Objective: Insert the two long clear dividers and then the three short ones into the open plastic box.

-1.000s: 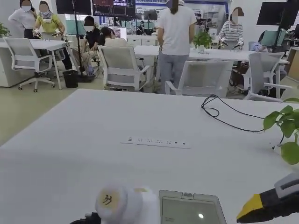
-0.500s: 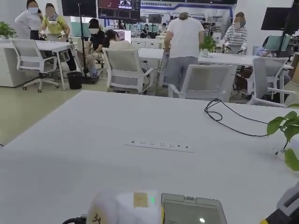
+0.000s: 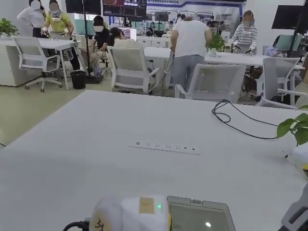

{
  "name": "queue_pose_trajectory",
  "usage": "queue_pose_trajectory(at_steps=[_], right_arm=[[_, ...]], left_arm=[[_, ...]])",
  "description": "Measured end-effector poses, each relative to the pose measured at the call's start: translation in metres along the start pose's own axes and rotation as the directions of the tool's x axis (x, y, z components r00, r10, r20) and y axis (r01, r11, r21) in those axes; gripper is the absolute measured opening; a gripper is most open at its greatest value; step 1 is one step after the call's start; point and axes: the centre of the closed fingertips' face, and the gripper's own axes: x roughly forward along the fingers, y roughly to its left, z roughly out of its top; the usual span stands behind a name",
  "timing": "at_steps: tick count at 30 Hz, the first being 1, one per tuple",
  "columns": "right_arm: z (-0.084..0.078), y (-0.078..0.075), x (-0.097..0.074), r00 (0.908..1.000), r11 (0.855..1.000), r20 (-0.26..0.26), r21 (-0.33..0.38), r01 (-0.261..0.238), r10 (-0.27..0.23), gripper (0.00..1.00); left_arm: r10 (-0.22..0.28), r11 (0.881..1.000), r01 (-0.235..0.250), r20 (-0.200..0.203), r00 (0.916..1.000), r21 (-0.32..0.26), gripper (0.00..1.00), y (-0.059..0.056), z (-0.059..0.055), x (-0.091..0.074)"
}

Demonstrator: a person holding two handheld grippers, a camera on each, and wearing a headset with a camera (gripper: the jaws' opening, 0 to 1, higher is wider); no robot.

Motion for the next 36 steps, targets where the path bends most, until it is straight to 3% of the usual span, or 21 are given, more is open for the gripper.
queue_pose_trajectory(at_steps=[16,36], right_arm=[[-0.003,-0.003,0.002,0.9999,1.0,-0.006,-0.015,0.014,-0.014,0.03],[-0.007,-0.01,-0.01,0.9974,0.997,-0.006,-0.012,0.071,-0.071,0.03]], left_arm=[[0.002,1.0,-0.002,-0.008,1.0,-0.01,0.0,0.0,-0.003,0.0],[0.071,0.997,-0.072,-0.03,0.997,-0.024,0.11,0.01,-0.01,-0.015]])
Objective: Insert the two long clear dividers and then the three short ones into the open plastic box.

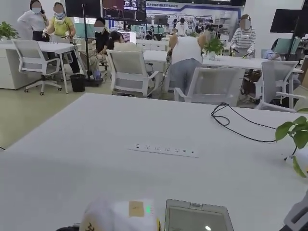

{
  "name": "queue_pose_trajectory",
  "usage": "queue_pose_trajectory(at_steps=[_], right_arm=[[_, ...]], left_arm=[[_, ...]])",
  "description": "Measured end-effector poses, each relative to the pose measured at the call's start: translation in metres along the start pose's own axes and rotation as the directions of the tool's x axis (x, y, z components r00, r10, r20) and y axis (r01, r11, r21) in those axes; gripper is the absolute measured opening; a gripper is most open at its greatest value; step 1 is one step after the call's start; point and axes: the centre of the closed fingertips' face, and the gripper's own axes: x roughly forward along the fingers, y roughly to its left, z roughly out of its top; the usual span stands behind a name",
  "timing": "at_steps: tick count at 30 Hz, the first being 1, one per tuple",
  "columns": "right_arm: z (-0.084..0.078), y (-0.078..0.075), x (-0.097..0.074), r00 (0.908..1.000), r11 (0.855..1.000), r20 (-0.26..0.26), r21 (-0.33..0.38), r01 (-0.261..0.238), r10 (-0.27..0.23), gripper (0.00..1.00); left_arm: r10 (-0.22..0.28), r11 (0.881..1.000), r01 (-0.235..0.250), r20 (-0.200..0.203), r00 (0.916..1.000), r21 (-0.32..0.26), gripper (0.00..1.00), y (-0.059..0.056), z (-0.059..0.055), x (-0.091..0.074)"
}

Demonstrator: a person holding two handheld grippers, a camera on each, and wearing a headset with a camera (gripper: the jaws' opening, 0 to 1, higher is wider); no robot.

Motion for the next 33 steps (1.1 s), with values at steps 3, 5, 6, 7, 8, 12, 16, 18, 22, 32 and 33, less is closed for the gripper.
queue_pose_trajectory(at_steps=[3,5,6,7,8,12,16,18,22,32,33], right_arm=[[-0.001,-0.002,-0.001,0.9998,1.0,-0.008,0.004,0.02,-0.02,0.03],[-0.004,-0.005,-0.003,0.9994,0.999,-0.012,0.006,0.031,-0.031,0.03],[-0.004,-0.005,-0.003,0.9993,0.999,-0.014,0.007,0.036,-0.036,0.03],[-0.005,-0.006,-0.004,0.999,0.999,-0.015,0.01,0.042,-0.042,0.03],[-0.006,-0.009,-0.005,0.9986,0.999,-0.017,0.014,0.05,-0.05,0.03],[-0.012,-0.019,-0.009,0.9964,0.996,-0.026,0.024,0.081,-0.08,0.03],[-0.017,-0.027,-0.01,0.9938,0.994,-0.042,0.025,0.104,-0.103,0.03],[-0.021,-0.034,-0.011,0.9922,0.993,-0.05,0.027,0.116,-0.114,0.03],[-0.027,-0.042,-0.009,0.9888,0.99,-0.067,0.026,0.135,-0.133,0.03],[-0.035,-0.059,0.002,0.9796,0.985,-0.111,0.014,0.17,-0.168,0.03],[-0.036,-0.061,0.003,0.979,0.985,-0.113,0.014,0.172,-0.17,0.03]], left_arm=[[0.02,1.0,-0.02,-0.006,0.9998,0.001,0.13,0.004,-0.002,-0.004],[0.032,0.999,-0.032,-0.011,0.9994,-0.004,0.15,0.006,-0.004,-0.008],[0.038,0.999,-0.038,-0.013,0.9992,-0.004,0.16,0.007,-0.004,-0.009],[0.046,0.999,-0.046,-0.016,0.9988,-0.001,0.17,0.008,-0.006,-0.011],[0.056,0.998,-0.056,-0.022,0.9982,-0.002,0.18,0.009,-0.008,-0.013],[0.08,0.997,-0.08,-0.033,0.9963,-0.004,0.23,0.014,-0.013,-0.021],[0.109,0.994,-0.11,-0.046,0.9929,0.0,0.28,0.019,-0.019,-0.028],[0.126,0.992,-0.126,-0.058,0.9903,-0.002,0.33,0.022,-0.024,-0.032],[0.155,0.988,-0.156,-0.069,0.9854,-0.006,0.41,0.029,-0.03,-0.039],[0.204,0.979,-0.205,-0.093,0.9744,0.003,0.59,0.042,-0.045,-0.053],[0.208,0.978,-0.209,-0.095,0.9734,0.004,0.61,0.043,-0.046,-0.054]])
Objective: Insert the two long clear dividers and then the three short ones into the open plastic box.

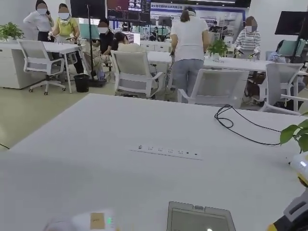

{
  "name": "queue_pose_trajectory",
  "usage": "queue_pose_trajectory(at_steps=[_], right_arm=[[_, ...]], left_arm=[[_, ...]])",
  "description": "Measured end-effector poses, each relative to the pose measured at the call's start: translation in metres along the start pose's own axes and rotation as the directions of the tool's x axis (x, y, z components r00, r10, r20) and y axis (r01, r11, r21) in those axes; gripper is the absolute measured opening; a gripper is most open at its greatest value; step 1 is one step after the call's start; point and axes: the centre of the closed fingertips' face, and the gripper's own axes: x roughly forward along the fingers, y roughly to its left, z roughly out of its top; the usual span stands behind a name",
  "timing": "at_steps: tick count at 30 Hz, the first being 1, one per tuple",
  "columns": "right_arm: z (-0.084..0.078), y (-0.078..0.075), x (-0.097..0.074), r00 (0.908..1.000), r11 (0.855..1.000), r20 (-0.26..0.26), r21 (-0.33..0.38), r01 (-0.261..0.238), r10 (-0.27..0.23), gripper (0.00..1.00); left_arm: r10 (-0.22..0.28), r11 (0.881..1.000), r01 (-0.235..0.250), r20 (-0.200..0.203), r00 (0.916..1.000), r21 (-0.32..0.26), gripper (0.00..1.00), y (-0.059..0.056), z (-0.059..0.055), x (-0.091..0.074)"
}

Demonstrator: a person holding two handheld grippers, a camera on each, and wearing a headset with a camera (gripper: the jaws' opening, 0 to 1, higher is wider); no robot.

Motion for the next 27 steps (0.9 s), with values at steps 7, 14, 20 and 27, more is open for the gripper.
queue_pose_trajectory(at_steps=[7,14,20,27], right_arm=[[-0.013,-0.015,0.014,0.9996,1.0,-0.022,0.0,0.016,-0.016,0.03],[-0.023,-0.024,0.029,0.9978,1.0,-0.061,-0.012,0.026,-0.027,0.03],[-0.029,-0.032,0.042,0.996,0.999,-0.083,-0.021,0.033,-0.035,0.03],[-0.037,-0.037,0.052,0.9929,0.999,-0.115,-0.023,0.029,-0.032,0.03]], left_arm=[[0.028,1.0,-0.027,-0.036,0.999,0.01,0.72,0.008,-0.016,-0.004],[0.035,0.999,-0.035,-0.052,0.998,-0.002,0.87,0.012,-0.027,-0.006],[0.044,0.999,-0.044,-0.071,0.9965,-0.004,0.97,0.014,-0.036,-0.006],[0.046,0.999,-0.047,-0.067,0.9967,-0.02,1.0,0.013,-0.037,-0.006]])
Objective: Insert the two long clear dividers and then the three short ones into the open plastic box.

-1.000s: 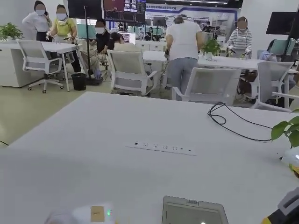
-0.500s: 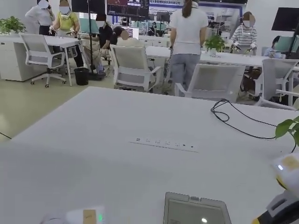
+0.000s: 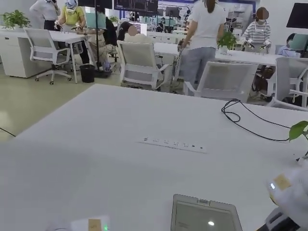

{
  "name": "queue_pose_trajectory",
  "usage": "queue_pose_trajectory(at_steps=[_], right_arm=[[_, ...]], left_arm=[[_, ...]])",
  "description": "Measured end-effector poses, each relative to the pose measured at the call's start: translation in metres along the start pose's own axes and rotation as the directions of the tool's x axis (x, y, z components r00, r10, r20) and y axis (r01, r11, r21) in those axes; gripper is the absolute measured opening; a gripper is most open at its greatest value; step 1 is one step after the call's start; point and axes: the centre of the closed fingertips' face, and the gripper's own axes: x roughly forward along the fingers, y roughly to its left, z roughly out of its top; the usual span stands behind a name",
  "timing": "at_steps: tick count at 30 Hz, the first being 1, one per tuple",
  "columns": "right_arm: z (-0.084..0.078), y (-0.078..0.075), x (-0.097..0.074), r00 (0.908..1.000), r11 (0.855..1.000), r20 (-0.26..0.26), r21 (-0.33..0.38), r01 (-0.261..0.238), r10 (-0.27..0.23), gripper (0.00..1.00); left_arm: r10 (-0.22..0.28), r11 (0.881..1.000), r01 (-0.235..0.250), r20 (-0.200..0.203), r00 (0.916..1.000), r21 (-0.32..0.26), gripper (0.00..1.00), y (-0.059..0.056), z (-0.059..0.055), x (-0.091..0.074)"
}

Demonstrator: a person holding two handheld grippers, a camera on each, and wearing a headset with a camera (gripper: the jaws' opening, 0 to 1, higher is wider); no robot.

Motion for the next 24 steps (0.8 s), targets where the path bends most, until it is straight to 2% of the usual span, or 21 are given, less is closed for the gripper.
queue_pose_trajectory(at_steps=[13,24], right_arm=[[-0.006,-0.002,0.01,0.9995,1.0,-0.032,-0.005,-0.002,0.002,0.03],[-0.007,-0.003,0.016,0.9995,1.0,-0.032,0.008,-0.005,0.005,0.03]], left_arm=[[0.001,1.0,-0.001,0.004,1.0,-0.006,0.99,-0.001,0.0,0.0],[0.001,1.0,-0.001,0.002,1.0,-0.008,0.98,-0.002,-0.002,0.0]])
